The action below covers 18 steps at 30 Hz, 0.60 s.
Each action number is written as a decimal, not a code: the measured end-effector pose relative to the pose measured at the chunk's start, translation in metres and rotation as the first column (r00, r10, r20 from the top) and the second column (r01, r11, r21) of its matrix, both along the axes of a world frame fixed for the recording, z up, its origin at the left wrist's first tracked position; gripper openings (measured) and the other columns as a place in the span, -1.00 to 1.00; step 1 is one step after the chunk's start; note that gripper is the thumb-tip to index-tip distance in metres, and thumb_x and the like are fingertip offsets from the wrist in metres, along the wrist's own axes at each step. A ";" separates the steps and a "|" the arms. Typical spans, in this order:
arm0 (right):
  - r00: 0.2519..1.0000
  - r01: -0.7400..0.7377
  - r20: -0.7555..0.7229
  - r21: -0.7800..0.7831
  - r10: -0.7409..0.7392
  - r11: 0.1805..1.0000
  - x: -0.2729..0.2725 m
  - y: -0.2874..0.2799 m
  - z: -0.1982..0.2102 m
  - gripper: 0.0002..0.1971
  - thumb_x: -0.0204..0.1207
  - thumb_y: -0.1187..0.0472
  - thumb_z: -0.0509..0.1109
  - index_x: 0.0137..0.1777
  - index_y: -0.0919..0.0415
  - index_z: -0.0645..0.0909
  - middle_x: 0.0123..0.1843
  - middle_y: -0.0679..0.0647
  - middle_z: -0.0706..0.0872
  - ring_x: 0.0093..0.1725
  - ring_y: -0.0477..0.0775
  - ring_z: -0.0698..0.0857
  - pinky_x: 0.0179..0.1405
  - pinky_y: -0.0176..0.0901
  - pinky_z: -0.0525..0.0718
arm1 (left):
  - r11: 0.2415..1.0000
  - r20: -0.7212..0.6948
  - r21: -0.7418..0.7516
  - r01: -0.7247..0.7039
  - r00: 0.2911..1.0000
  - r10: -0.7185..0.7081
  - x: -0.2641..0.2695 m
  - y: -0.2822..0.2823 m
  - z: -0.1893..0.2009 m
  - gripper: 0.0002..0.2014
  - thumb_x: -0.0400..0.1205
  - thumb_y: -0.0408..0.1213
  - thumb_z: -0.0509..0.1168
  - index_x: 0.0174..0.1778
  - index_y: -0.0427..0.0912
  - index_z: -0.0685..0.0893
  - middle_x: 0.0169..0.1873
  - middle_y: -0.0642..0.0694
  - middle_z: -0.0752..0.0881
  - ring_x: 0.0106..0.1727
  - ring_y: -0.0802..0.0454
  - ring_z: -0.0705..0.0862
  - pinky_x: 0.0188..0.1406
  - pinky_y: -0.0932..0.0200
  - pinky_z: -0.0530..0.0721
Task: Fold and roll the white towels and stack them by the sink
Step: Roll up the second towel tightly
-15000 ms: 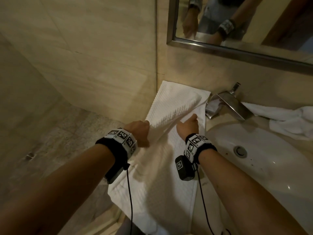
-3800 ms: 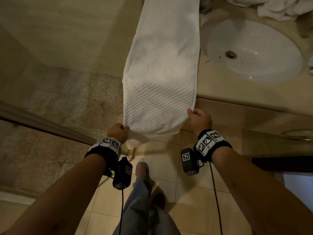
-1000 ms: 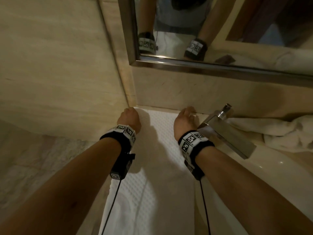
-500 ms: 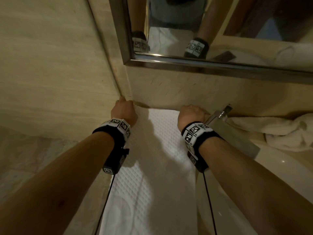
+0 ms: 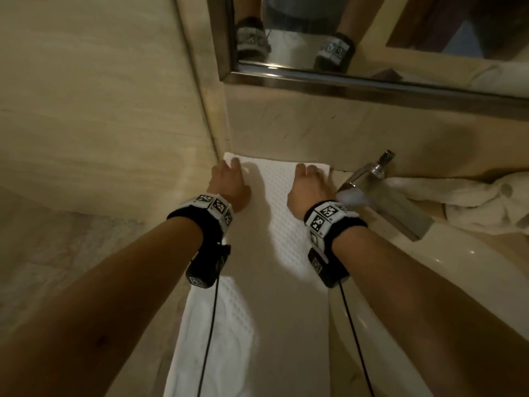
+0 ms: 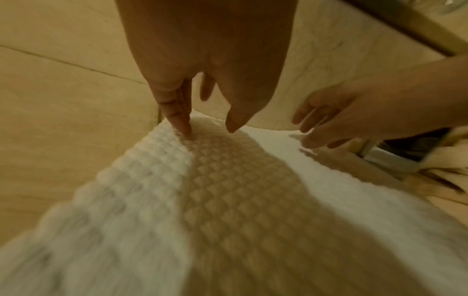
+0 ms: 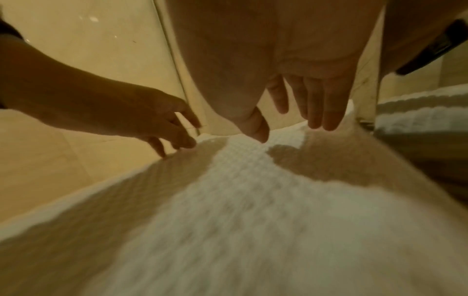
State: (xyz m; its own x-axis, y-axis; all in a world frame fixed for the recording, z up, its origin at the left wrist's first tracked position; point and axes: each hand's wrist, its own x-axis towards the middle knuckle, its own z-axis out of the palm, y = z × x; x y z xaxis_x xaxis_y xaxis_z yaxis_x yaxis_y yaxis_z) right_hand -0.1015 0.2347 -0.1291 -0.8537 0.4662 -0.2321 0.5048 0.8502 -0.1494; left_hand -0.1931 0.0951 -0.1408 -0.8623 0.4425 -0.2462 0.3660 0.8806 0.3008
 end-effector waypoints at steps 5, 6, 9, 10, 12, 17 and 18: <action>0.998 -0.069 -0.013 -0.156 0.068 0.985 0.048 -0.047 -0.010 -0.49 0.59 0.20 0.24 0.54 0.15 0.28 0.52 0.18 0.30 0.51 0.24 0.28 0.44 0.10 0.39 | 0.970 0.048 -0.073 0.234 0.972 -0.231 0.053 -0.022 0.002 -0.25 0.54 0.06 0.35 0.58 -0.12 0.24 0.58 -0.17 0.19 0.58 -0.16 0.22 0.50 -0.09 0.35; 0.998 -0.068 -0.012 -0.171 0.067 0.983 0.058 -0.054 -0.013 -0.48 0.59 0.18 0.25 0.55 0.13 0.28 0.56 0.16 0.26 0.55 0.23 0.24 0.48 0.09 0.35 | 0.949 0.060 -0.097 0.299 0.954 -0.295 0.066 -0.028 0.000 -0.17 0.50 0.13 0.37 0.61 -0.07 0.17 0.63 -0.13 0.10 0.63 -0.12 0.13 0.52 -0.13 0.32; 0.997 -0.073 -0.022 -0.185 0.070 0.980 0.096 -0.075 -0.017 -0.46 0.60 0.14 0.24 0.58 0.10 0.27 0.67 0.15 0.12 0.65 0.18 0.10 0.59 0.08 0.21 | 0.872 0.139 -0.239 0.428 0.903 -0.406 0.112 -0.055 -0.003 -0.02 0.47 0.27 0.32 0.67 0.03 -0.05 0.68 -0.07 -0.16 0.69 -0.08 -0.16 0.59 -0.26 0.12; 0.997 -0.075 -0.010 -0.182 0.075 0.980 0.107 -0.081 -0.018 -0.45 0.61 0.13 0.22 0.60 0.10 0.25 0.69 0.15 0.09 0.67 0.17 0.07 0.62 0.09 0.17 | 0.865 0.164 -0.266 0.426 0.904 -0.395 0.125 -0.063 -0.004 -0.01 0.49 0.28 0.30 0.68 0.02 -0.11 0.68 -0.07 -0.21 0.69 -0.07 -0.20 0.60 -0.28 0.08; 0.997 -0.075 0.006 -0.168 0.077 0.983 0.130 -0.092 -0.019 -0.43 0.62 0.13 0.21 0.63 0.11 0.21 0.70 0.17 0.08 0.68 0.18 0.04 0.65 0.07 0.11 | 0.874 0.156 -0.277 0.398 0.917 -0.368 0.149 -0.080 -0.002 -0.04 0.53 0.25 0.27 0.68 -0.01 -0.14 0.68 -0.11 -0.22 0.69 -0.09 -0.20 0.61 -0.27 0.09; 0.998 -0.063 0.006 -0.187 0.065 0.980 0.181 -0.120 -0.012 -0.41 0.61 0.16 0.22 0.64 0.13 0.21 0.69 0.17 0.08 0.66 0.19 0.05 0.63 0.06 0.17 | 0.900 0.100 -0.253 0.356 0.934 -0.342 0.193 -0.116 0.007 -0.17 0.57 0.12 0.29 0.65 -0.10 0.04 0.65 -0.22 0.01 0.67 -0.16 -0.01 0.54 -0.23 0.27; 0.998 -0.051 0.012 -0.196 0.055 0.979 0.195 -0.128 -0.012 -0.41 0.61 0.17 0.21 0.64 0.13 0.21 0.69 0.16 0.07 0.66 0.19 0.05 0.62 0.06 0.18 | 0.901 0.098 -0.251 0.353 0.936 -0.339 0.203 -0.125 0.007 -0.18 0.56 0.10 0.30 0.64 -0.11 0.07 0.63 -0.21 0.04 0.66 -0.17 0.03 0.53 -0.22 0.30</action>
State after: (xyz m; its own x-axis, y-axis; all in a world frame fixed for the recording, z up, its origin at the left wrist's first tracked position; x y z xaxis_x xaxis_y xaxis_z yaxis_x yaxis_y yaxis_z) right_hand 0.0931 0.1070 -0.1414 -0.8711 0.3646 -0.3289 0.4638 0.8309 -0.3074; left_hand 0.0097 -0.0301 -0.1338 -0.6499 0.6248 -0.4328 0.6522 0.7508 0.1045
